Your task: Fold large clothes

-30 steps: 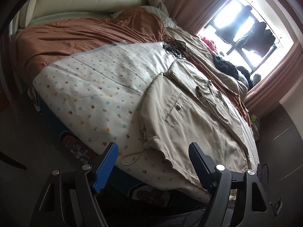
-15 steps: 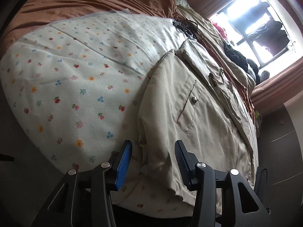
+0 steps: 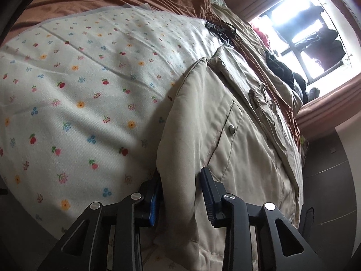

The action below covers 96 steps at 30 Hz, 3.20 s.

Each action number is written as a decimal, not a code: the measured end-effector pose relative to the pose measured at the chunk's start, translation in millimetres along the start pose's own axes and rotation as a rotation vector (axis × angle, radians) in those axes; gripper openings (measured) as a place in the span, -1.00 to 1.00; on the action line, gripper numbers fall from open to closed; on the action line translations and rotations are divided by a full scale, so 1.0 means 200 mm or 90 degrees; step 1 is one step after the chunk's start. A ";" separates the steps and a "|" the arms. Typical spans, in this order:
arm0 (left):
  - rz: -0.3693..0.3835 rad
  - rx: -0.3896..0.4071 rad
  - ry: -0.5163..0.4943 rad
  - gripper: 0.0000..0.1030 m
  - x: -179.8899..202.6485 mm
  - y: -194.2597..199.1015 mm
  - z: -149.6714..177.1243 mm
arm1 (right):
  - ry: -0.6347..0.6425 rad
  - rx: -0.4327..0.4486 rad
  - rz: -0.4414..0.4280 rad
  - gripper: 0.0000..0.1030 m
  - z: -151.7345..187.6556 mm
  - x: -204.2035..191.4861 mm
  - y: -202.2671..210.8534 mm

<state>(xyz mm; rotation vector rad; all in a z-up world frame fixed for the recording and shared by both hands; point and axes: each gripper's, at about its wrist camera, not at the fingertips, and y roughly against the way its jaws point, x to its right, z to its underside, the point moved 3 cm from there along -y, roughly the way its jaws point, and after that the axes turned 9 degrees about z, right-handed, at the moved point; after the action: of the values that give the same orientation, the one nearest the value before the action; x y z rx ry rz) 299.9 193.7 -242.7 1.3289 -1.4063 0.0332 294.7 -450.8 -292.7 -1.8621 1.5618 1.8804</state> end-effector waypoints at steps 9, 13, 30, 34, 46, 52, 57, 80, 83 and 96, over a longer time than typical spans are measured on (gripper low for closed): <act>0.030 -0.013 0.009 -0.68 0.01 0.07 0.09 | -0.051 0.016 -0.013 -0.64 0.01 0.07 0.09; 0.065 0.008 0.008 -0.71 0.06 0.17 0.05 | -0.026 0.040 -0.026 -0.66 -0.01 -0.03 0.20; 0.245 0.130 0.014 -0.76 0.39 0.86 -0.07 | 0.068 0.150 -0.144 -0.68 0.03 -0.56 0.83; 0.287 0.161 0.011 -0.78 0.46 1.04 -0.07 | 0.094 0.173 -0.174 -0.68 0.08 -0.66 0.97; 0.366 0.223 -0.023 -0.79 0.63 1.43 -0.02 | 0.135 0.217 -0.233 -0.68 0.12 -0.81 1.21; 0.360 0.223 -0.055 -0.79 0.77 1.41 -0.15 | 0.143 0.227 -0.222 -0.68 -0.02 -0.94 1.14; 0.351 0.225 -0.061 -0.79 0.86 1.31 -0.30 | 0.148 0.238 -0.212 -0.68 -0.17 -1.05 1.05; 0.250 0.156 -0.050 -0.79 1.02 0.30 -0.98 | 0.141 0.191 -0.053 -0.68 -0.87 -1.17 0.20; 0.229 0.143 -0.050 -0.79 1.00 0.13 -1.02 | 0.133 0.180 -0.031 -0.68 -0.92 -1.10 0.06; 0.130 0.087 -0.015 -0.78 0.71 -0.42 -1.06 | 0.105 0.134 0.041 -0.65 -0.96 -0.86 -0.38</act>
<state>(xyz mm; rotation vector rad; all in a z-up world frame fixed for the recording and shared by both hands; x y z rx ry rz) 538.8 208.8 -122.4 1.2946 -1.5780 0.2550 524.5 -443.1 -155.4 -1.9359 1.8105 1.5470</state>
